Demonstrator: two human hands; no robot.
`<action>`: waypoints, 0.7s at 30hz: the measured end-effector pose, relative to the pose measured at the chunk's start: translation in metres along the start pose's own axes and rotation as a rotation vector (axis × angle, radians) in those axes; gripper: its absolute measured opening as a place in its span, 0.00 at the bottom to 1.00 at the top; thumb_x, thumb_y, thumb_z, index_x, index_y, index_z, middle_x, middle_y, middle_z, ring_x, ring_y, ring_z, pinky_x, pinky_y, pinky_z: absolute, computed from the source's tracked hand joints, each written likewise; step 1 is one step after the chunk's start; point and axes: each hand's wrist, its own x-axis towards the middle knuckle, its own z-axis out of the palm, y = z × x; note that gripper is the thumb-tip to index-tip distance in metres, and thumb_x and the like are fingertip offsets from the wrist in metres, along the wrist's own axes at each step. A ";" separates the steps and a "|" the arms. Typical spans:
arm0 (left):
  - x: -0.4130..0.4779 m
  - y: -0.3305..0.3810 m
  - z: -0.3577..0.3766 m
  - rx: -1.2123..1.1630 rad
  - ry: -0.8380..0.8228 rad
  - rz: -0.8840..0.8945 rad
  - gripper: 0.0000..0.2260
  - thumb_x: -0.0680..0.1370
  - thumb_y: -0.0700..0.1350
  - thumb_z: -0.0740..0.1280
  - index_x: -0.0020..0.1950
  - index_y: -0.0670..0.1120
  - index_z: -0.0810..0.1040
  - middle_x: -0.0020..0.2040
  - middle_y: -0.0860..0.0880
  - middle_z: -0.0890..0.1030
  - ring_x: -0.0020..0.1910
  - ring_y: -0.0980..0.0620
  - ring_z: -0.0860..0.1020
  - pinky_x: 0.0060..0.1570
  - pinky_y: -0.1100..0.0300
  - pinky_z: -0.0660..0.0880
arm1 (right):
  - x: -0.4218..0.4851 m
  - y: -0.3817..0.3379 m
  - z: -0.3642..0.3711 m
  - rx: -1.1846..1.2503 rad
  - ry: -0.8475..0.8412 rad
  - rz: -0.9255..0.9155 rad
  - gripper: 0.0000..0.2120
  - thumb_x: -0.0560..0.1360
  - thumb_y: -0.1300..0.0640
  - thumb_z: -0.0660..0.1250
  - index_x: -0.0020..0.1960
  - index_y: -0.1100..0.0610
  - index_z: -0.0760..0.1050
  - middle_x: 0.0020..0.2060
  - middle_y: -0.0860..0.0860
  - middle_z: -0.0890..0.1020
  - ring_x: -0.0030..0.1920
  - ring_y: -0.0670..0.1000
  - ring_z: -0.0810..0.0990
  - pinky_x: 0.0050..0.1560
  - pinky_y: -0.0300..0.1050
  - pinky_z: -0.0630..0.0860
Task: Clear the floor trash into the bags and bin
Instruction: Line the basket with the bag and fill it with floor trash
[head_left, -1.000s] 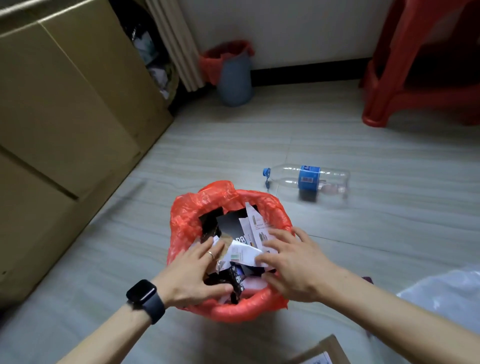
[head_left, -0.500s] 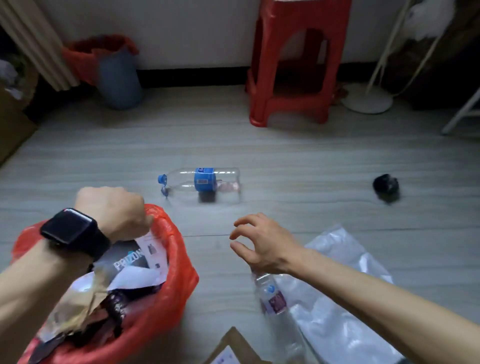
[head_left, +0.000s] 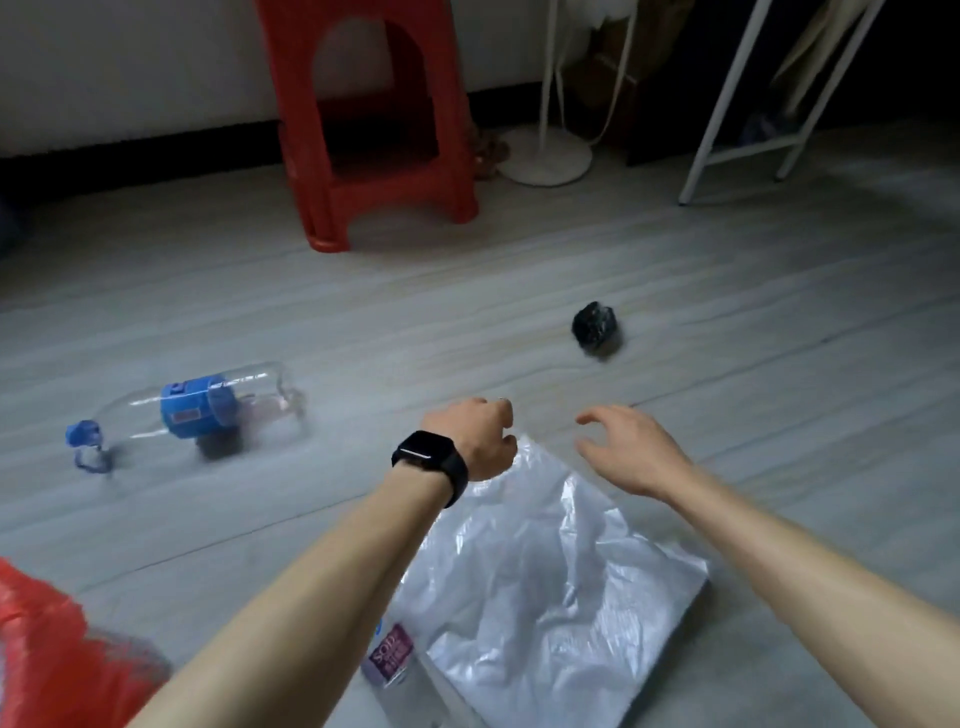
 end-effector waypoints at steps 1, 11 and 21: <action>0.011 0.009 0.009 -0.006 -0.023 -0.001 0.15 0.78 0.56 0.59 0.64 0.56 0.72 0.61 0.52 0.77 0.59 0.47 0.76 0.45 0.57 0.67 | 0.004 0.018 0.001 -0.003 -0.009 0.037 0.21 0.76 0.46 0.63 0.67 0.52 0.74 0.65 0.53 0.77 0.66 0.55 0.73 0.67 0.46 0.68; 0.117 0.069 0.080 0.018 -0.177 0.004 0.22 0.79 0.53 0.61 0.73 0.53 0.66 0.75 0.46 0.61 0.70 0.43 0.65 0.64 0.47 0.70 | 0.042 0.151 0.054 -0.047 -0.365 0.361 0.50 0.68 0.28 0.65 0.77 0.35 0.35 0.77 0.45 0.32 0.77 0.64 0.35 0.71 0.72 0.55; 0.253 0.109 0.093 0.135 -0.150 0.078 0.26 0.78 0.59 0.60 0.76 0.60 0.60 0.80 0.47 0.39 0.78 0.42 0.45 0.74 0.40 0.52 | 0.055 0.164 0.052 0.034 -0.365 0.368 0.54 0.64 0.31 0.72 0.72 0.27 0.34 0.73 0.37 0.27 0.74 0.63 0.27 0.58 0.84 0.57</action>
